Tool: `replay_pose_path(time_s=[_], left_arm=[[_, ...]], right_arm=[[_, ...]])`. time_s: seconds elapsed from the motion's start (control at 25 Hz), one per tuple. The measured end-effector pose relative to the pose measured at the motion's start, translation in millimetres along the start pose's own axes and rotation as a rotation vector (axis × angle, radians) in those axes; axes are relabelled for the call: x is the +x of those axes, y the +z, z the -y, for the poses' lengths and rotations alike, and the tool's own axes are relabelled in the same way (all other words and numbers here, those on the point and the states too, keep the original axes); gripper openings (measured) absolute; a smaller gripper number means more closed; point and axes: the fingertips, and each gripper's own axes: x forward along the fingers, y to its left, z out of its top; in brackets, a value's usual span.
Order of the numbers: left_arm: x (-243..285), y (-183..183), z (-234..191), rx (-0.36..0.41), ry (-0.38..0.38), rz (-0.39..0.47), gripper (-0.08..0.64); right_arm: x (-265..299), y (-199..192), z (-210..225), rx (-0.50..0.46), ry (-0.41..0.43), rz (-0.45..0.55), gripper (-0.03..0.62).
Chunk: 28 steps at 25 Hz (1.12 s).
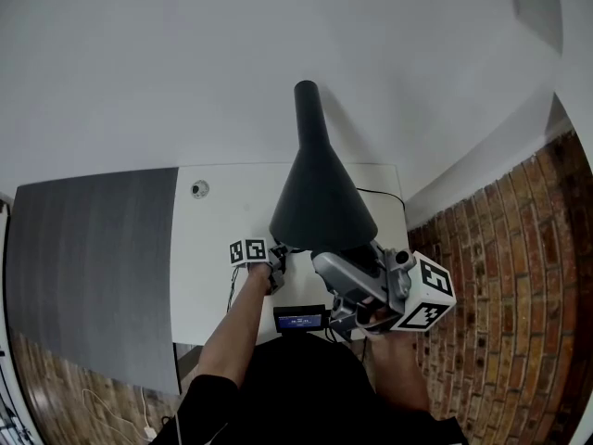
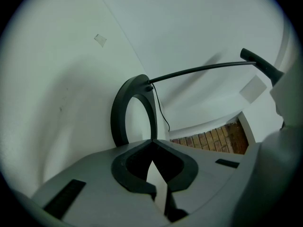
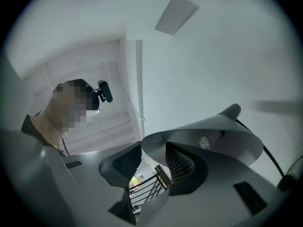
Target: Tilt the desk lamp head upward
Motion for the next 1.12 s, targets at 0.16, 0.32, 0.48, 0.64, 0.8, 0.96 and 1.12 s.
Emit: replay_pose_path(time_s=[0.16,0.32,0.48,0.64,0.8,0.96,1.12], left_arm=[[0.6,-0.1,0.1,0.009,0.004,-0.016,0.009],[0.3,-0.6,0.4,0.006,0.010,-0.039,0.009],[3.4,0.6,0.4,0.001,0.034,-0.056,0.009],[3.4,-1.9,0.0,0.001,0.047,-0.074,0.009],[3.3,-2.5,0.3,0.006,0.051,-0.074,0.009],[3.1,-2.5,1.0,0.007,0.049,-0.075,0.009],[3.3,-2.9,0.4,0.008,0.046,-0.072,0.009]], right_arm=[[3.7,1.9,-0.8,-0.028,-0.010,-0.012,0.166],[6.4,4.7,-0.9,-0.031,-0.012,-0.007,0.166],[11.8,13.6,-1.9,-0.046,-0.001,-0.005,0.166],[16.6,18.5,-4.0,-0.062,0.009,-0.012,0.166],[17.6,22.0,-5.0,-0.066,0.018,-0.013,0.166],[22.7,29.3,-6.1,-0.085,0.028,-0.020,0.166],[27.7,36.3,-5.9,-0.084,0.041,-0.017,0.164]])
